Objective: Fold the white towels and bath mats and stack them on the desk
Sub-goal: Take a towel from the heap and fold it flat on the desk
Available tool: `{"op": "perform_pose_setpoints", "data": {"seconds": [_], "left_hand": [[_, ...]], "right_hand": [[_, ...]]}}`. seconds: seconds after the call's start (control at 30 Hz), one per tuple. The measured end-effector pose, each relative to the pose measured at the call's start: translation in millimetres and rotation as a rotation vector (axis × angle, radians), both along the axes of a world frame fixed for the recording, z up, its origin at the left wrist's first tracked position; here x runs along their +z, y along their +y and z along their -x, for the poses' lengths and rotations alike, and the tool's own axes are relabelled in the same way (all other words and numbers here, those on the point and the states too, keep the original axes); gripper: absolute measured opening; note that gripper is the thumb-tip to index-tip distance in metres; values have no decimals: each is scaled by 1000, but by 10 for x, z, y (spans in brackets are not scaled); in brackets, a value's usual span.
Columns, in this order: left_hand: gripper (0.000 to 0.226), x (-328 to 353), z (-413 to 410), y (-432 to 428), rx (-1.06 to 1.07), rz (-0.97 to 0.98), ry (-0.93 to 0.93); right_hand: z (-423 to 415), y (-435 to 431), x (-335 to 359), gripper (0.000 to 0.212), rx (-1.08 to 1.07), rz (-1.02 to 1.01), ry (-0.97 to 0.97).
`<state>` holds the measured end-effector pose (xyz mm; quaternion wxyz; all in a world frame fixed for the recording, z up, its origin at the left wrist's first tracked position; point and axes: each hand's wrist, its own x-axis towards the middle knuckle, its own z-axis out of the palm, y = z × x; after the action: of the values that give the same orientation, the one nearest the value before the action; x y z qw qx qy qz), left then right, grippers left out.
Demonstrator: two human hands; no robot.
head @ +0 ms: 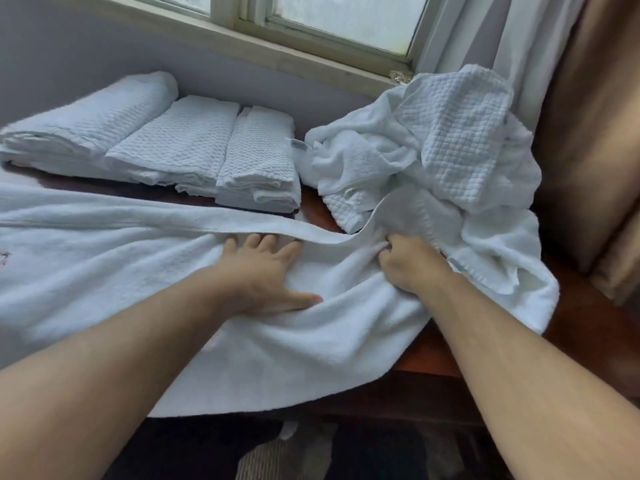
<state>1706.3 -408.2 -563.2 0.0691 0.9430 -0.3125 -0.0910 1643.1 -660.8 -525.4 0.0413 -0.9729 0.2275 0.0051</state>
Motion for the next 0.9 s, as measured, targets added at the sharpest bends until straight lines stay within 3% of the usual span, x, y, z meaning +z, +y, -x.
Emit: {"op": "perform_pose_setpoints", "data": {"seconds": [0.07, 0.13, 0.23, 0.33, 0.43, 0.57, 0.63, 0.7, 0.77, 0.83, 0.9], "left_hand": [[116, 43, -79, 81, 66, -22, 57], [92, 72, -120, 22, 127, 19, 3], [63, 35, -98, -167, 140, 120, -133], [66, -47, -116, -225, 77, 105, -149], [70, -40, -191, -221, 16, 84, -146], [77, -26, -126, -201, -65, 93, -127], [80, -31, -63, -163, -121, 92, -121], [81, -36, -27, -122, -157, 82, -118], [77, -31, -5, -97, -171, 64, -110], [72, -29, 12, -98, -169, 54, -114], [70, -28, 19, -108, -151, 59, -123]], "right_hand": [[14, 110, -18, 50, -65, 29, 21], [38, 177, 37, 54, -117, 180, 87], [61, 171, 154, 34, -139, 236, 124], [148, 29, 134, 25, 8, 116, 93], [249, -91, 160, 29, 123, 27, 47], [286, -75, 365, 47, -31, -364, 290], [295, 21, 372, 42, -17, -304, 370], [208, 122, 307, 37, 3, -83, 300], [112, 193, 243, 37, 23, 33, 47], [107, 207, 154, 36, 203, -102, -103], [173, 192, 54, 41, 311, -295, -64]]}}
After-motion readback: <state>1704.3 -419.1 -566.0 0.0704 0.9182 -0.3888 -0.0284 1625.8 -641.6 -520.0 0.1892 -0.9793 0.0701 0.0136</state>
